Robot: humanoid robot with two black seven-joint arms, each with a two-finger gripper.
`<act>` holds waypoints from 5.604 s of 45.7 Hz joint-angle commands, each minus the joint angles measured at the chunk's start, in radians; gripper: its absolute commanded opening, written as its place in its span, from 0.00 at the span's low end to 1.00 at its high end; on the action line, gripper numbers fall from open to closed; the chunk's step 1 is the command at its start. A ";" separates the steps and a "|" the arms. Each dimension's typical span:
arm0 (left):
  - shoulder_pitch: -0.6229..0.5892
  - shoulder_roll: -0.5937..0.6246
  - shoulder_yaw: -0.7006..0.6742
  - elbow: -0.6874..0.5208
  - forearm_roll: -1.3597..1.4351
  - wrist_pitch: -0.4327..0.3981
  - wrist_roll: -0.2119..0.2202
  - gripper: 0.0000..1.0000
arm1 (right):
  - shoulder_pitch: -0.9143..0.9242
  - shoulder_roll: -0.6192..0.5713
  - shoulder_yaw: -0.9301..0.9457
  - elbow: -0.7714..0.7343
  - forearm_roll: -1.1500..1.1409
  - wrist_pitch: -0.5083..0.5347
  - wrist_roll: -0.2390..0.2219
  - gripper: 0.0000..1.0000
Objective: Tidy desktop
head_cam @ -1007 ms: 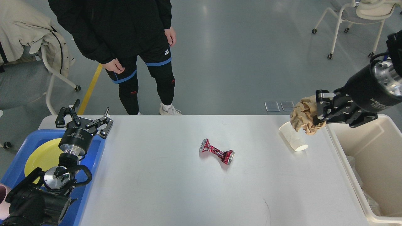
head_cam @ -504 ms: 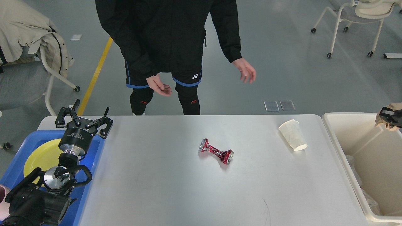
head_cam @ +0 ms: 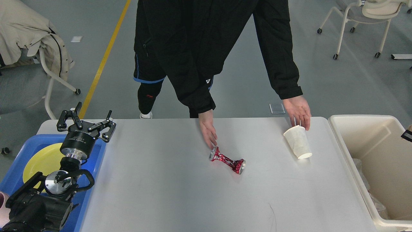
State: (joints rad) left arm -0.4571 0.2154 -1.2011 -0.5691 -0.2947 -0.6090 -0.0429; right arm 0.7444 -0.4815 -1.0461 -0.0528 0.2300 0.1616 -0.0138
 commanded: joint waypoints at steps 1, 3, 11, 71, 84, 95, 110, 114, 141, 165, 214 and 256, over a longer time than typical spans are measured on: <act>0.000 0.001 0.000 0.000 0.000 0.000 0.000 0.97 | -0.011 0.003 0.006 -0.002 0.003 0.001 -0.003 0.96; 0.000 0.001 0.000 0.000 0.000 0.000 0.000 0.97 | -0.011 0.003 0.006 -0.001 0.003 0.001 -0.005 1.00; 0.000 0.001 0.000 0.000 0.000 0.000 0.000 0.97 | -0.011 0.004 0.015 -0.002 0.003 0.001 -0.005 1.00; 0.000 -0.001 0.000 0.000 0.000 0.000 0.000 0.97 | 1.328 0.100 -0.068 1.132 -0.210 0.673 -0.003 1.00; 0.000 -0.001 0.000 0.000 0.000 0.000 0.000 0.97 | 1.543 0.119 -0.052 1.654 -0.222 0.507 -0.058 1.00; 0.000 0.001 0.000 0.000 0.000 0.000 0.000 0.97 | 1.380 0.107 -0.100 1.576 -0.215 0.339 -0.058 1.00; 0.000 -0.001 0.000 0.000 0.000 0.000 0.000 0.97 | 0.942 0.147 -0.058 1.262 -0.213 0.205 -0.043 1.00; 0.000 -0.001 0.000 0.000 0.000 0.000 0.000 0.97 | 0.850 0.175 -0.026 1.182 -0.212 0.156 -0.040 1.00; 0.000 -0.001 0.000 0.000 0.000 0.000 0.000 0.97 | 0.527 0.296 0.015 0.832 -0.205 0.067 -0.040 1.00; 0.000 -0.001 0.000 0.000 0.000 0.000 0.000 0.97 | 0.429 0.327 0.020 0.746 -0.189 -0.002 -0.040 0.50; 0.000 -0.001 0.000 0.000 0.000 0.000 0.000 0.97 | 1.490 0.092 -0.120 1.563 -0.205 0.446 -0.037 0.00; 0.000 0.001 0.000 0.000 0.000 0.000 0.000 0.97 | 0.785 -0.085 -0.220 0.954 -0.199 0.098 -0.043 0.00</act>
State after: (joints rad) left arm -0.4571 0.2154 -1.2011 -0.5691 -0.2946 -0.6090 -0.0429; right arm 1.7504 -0.5596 -1.3187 1.0746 0.0194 0.3518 -0.0596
